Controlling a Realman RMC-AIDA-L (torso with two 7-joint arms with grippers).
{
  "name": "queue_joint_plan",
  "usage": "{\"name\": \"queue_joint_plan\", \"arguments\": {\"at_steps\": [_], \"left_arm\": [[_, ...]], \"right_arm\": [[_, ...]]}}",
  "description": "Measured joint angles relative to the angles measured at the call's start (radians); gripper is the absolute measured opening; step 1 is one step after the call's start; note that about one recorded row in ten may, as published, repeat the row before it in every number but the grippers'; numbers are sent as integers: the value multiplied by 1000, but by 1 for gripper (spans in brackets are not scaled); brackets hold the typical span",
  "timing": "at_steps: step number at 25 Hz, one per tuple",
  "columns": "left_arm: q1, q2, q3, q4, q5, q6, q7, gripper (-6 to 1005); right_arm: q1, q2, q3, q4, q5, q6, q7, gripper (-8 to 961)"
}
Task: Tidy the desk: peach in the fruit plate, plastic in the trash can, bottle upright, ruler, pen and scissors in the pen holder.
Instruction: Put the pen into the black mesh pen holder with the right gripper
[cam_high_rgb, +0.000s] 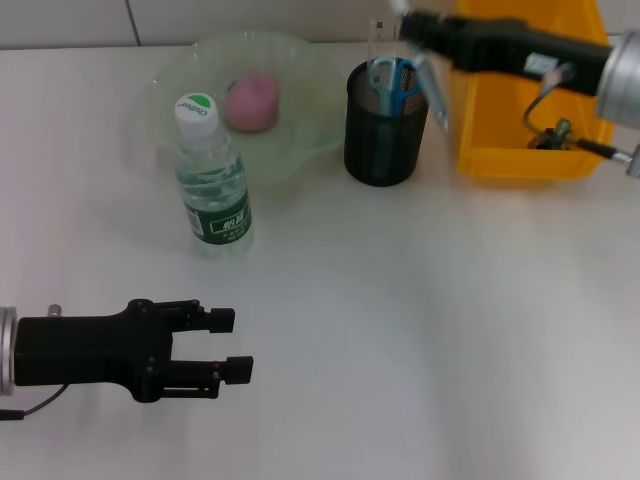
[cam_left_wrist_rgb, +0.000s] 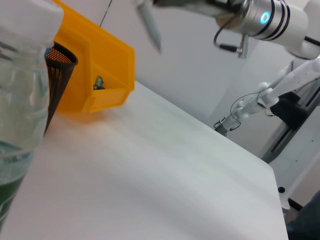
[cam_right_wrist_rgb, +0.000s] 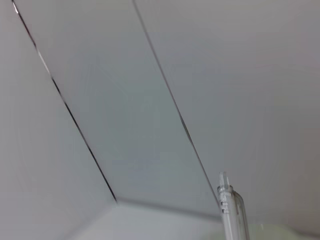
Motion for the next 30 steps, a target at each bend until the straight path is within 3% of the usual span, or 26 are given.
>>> {"name": "queue_joint_plan", "arguments": {"at_steps": [1,3,5,6,7,10,11,25,30], "left_arm": [[-4,-1,0,0,0,-1,0,782],[-5,-1,-1,-1,0,-1,1,782],[-6,-1,-1,-2,0,-1,1,783],[-9,-2,-4,-8,0,-2,3,783],[-9,-3,-5,-9,0,-2,4,783],[-9,-3,-7,-11,0,-2,7,783],[-10,-4,-8,-12,-1,-3,10,783],[-13,-15,-9,-34,-2,-18,45,782],[-18,-15,-9,-38,-2,-21,46,782]], "right_arm": [[17,-1,71,86,120,-66,-93,112],[30,-1,99,129,171,-102,-140,112],[74,-2,169,250,238,-170,-232,112],[121,-2,230,370,267,-211,-327,112],[121,-2,230,370,267,-211,-327,112],[179,0,287,532,323,-258,-503,112],[210,1,293,638,401,-282,-640,112],[369,11,287,1031,622,-289,-1187,111],[405,11,295,1075,640,-248,-1233,111]]}}
